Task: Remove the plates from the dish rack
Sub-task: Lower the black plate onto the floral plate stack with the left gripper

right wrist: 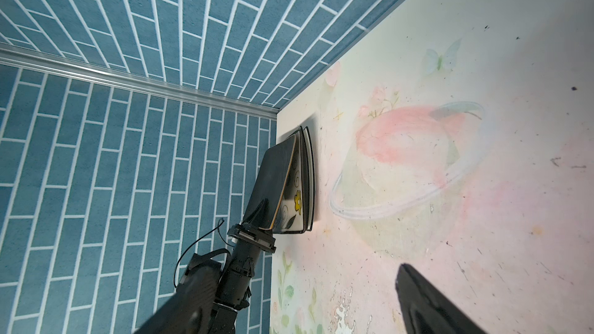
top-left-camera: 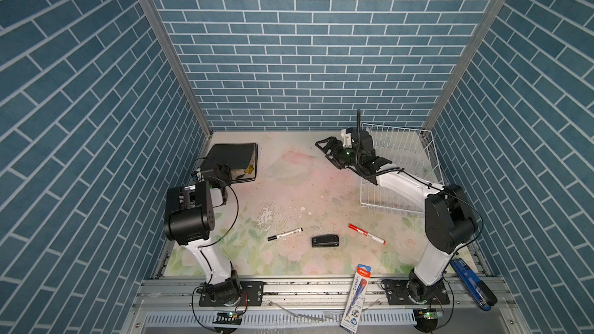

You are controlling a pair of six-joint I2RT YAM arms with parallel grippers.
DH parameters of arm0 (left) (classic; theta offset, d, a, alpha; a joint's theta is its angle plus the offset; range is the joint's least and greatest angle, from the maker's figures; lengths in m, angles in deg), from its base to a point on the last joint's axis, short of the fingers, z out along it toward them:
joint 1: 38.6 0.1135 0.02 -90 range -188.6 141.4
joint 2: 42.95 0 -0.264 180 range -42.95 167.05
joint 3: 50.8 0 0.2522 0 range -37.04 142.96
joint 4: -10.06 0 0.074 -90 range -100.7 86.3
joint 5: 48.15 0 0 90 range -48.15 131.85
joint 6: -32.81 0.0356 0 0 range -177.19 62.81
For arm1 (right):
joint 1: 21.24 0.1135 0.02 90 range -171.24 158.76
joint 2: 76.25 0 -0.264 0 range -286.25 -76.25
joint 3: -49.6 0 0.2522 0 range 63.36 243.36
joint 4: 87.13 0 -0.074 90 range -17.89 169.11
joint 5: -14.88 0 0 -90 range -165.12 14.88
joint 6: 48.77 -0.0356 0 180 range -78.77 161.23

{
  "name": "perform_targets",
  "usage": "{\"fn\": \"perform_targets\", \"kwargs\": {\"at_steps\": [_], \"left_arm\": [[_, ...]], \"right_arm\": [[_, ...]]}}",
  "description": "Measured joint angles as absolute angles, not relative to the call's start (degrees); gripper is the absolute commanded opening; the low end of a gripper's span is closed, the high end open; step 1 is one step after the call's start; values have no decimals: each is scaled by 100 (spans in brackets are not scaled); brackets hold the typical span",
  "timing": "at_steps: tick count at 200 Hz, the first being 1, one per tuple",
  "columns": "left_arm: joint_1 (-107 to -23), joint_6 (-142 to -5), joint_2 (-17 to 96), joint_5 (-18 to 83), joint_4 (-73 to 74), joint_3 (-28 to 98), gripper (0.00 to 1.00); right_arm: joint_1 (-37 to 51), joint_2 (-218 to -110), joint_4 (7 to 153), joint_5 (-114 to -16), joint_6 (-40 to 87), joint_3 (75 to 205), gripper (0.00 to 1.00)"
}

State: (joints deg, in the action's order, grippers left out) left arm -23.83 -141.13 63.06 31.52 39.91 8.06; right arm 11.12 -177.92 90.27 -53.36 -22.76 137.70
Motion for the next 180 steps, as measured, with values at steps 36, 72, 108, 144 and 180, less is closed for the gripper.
{"fn": "perform_targets", "kwargs": {"at_steps": [36,72,108,144,180], "left_arm": [[-2383,-14122,6306,3152,3991,806,16],[-2383,-14111,6300,3148,3989,806,24],[-2383,-14093,6258,3145,3943,810,39],[-2383,-14093,6236,3121,3821,828,45],[-2383,-14047,6186,3121,3541,872,55]], "right_arm": [[1112,-17792,9027,-5336,-2273,13770,89],[1112,-17792,9027,-5336,-2276,13770,89],[1112,-17792,9027,-5336,-2276,13768,89],[1112,-17781,9027,-5336,-2273,13768,89],[1112,-17759,9027,-5336,-2276,13764,89]]}}
